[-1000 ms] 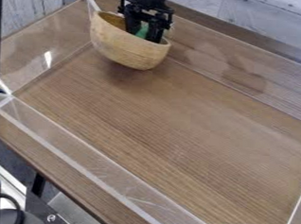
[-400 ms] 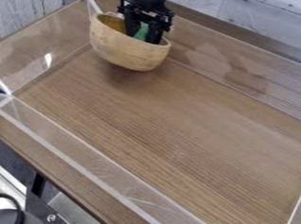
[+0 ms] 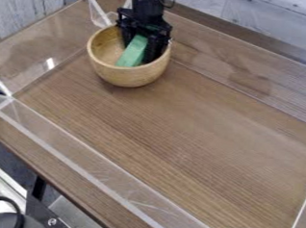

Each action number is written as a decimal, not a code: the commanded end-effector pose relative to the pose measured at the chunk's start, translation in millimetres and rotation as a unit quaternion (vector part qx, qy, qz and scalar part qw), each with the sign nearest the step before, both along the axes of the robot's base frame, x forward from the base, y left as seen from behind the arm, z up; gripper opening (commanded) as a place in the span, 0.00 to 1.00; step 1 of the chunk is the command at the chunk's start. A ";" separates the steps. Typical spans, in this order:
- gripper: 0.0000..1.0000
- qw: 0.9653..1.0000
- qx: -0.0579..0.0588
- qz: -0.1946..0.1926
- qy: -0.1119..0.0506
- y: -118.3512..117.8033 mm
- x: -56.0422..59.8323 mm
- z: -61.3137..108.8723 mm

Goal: Put the green block in the brown bowl

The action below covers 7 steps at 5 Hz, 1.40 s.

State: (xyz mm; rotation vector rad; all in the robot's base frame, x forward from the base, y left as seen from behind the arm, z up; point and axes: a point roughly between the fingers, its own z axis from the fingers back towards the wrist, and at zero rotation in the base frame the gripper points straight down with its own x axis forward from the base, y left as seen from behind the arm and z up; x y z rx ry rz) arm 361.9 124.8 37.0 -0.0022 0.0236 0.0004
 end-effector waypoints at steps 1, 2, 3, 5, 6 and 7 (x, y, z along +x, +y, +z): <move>0.00 0.998 0.015 0.009 -0.056 3.0 6.8 24.3; 0.00 0.998 0.015 0.019 -0.052 0.0 10.5 22.1; 1.00 0.998 0.015 0.028 -0.048 -3.1 14.2 20.1; 0.00 0.998 0.018 0.039 -0.039 -5.5 12.5 22.3; 0.00 0.998 0.020 0.044 -0.035 -6.8 11.9 23.3; 0.00 0.998 0.023 0.052 -0.029 -6.4 11.9 20.4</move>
